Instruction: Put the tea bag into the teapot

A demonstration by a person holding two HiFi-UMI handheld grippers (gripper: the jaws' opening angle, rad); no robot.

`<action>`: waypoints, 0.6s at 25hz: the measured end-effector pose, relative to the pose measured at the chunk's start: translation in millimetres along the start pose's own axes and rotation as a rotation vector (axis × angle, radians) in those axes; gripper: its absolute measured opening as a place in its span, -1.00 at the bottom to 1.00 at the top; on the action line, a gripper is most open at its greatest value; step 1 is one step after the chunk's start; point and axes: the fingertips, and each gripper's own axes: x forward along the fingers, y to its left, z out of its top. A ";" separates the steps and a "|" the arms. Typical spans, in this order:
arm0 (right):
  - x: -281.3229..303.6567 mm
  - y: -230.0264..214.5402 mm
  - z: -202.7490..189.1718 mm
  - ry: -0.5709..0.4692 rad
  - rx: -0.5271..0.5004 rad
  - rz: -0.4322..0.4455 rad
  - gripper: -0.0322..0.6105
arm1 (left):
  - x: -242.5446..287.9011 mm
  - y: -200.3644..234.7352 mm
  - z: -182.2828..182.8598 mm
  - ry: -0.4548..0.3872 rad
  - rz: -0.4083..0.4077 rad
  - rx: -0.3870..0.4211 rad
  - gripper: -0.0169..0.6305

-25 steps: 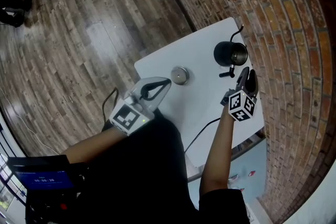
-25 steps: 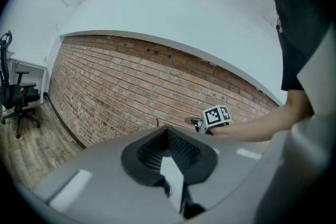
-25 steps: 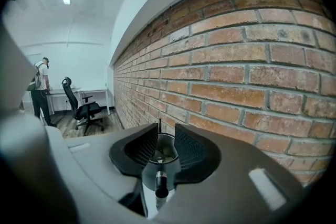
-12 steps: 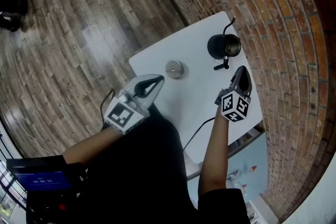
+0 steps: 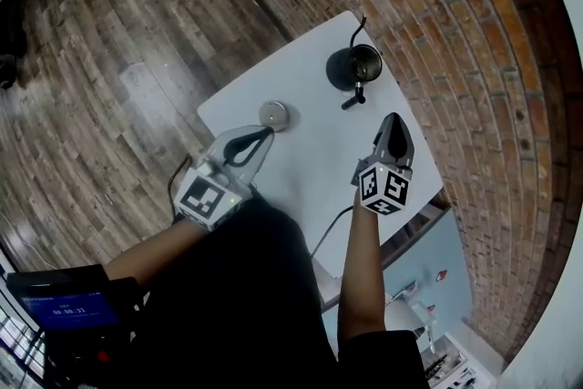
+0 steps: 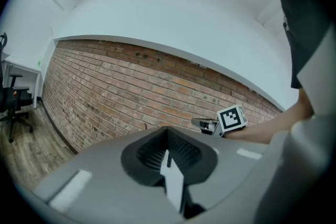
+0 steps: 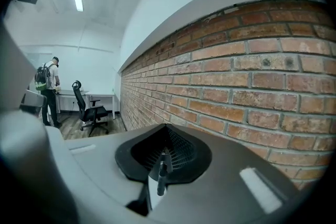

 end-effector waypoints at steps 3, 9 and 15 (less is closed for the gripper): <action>-13.1 0.4 -0.9 0.001 0.001 -0.015 -0.89 | 6.4 -7.3 1.1 -0.003 -0.033 0.011 -0.95; -57.0 -8.7 3.0 -0.027 0.014 -0.090 -0.89 | 18.7 -28.6 3.0 0.005 -0.114 0.057 -0.95; -108.1 -25.8 9.4 -0.037 -0.023 -0.164 -0.89 | 48.8 -84.0 -7.1 0.036 -0.251 0.070 -0.95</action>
